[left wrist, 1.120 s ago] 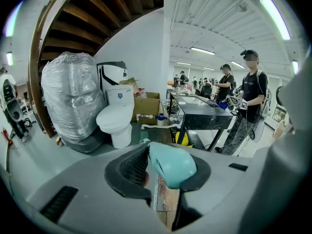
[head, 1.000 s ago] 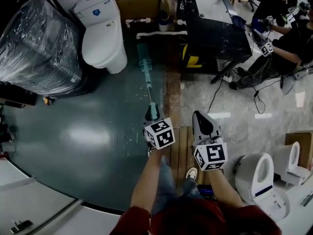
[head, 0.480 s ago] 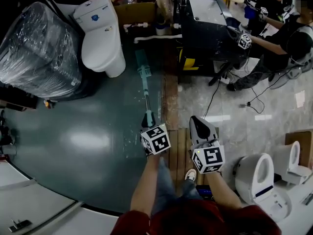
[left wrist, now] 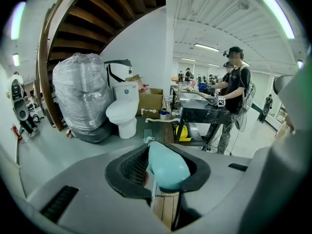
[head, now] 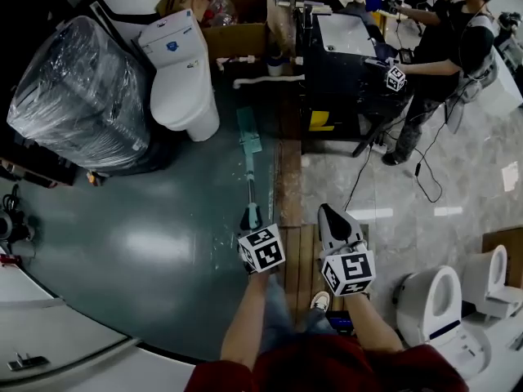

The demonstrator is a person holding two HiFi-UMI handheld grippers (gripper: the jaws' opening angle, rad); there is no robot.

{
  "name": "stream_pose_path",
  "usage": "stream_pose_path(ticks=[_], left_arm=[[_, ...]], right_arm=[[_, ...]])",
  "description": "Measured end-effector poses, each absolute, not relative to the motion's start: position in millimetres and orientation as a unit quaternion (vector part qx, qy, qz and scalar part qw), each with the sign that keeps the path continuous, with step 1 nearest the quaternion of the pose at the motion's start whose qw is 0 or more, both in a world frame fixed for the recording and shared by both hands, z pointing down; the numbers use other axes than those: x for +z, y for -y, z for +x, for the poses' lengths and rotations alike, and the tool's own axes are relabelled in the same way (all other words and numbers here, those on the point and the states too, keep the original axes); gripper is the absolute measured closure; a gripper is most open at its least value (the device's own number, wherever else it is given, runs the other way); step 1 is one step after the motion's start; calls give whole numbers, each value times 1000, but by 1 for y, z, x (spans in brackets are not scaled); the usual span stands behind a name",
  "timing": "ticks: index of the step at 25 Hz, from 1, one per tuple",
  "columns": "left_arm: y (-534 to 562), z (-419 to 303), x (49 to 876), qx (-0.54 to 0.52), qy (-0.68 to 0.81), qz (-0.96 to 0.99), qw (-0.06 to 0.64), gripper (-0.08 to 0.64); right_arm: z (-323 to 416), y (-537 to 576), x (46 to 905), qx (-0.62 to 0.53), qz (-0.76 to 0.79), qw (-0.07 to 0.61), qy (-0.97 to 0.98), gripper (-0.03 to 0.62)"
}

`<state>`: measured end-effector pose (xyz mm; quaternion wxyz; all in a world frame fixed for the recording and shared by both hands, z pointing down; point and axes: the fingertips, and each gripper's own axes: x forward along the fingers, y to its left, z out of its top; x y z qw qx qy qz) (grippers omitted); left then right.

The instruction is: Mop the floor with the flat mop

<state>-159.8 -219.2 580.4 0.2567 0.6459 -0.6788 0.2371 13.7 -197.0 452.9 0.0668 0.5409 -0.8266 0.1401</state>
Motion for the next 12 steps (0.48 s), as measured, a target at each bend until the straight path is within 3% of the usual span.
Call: stream_pose_path(ticks=[12], left_arm=[[127,-123,545,238,685,641,252,437]], right_arm=[[51,125,420,127,528,60,838,575]])
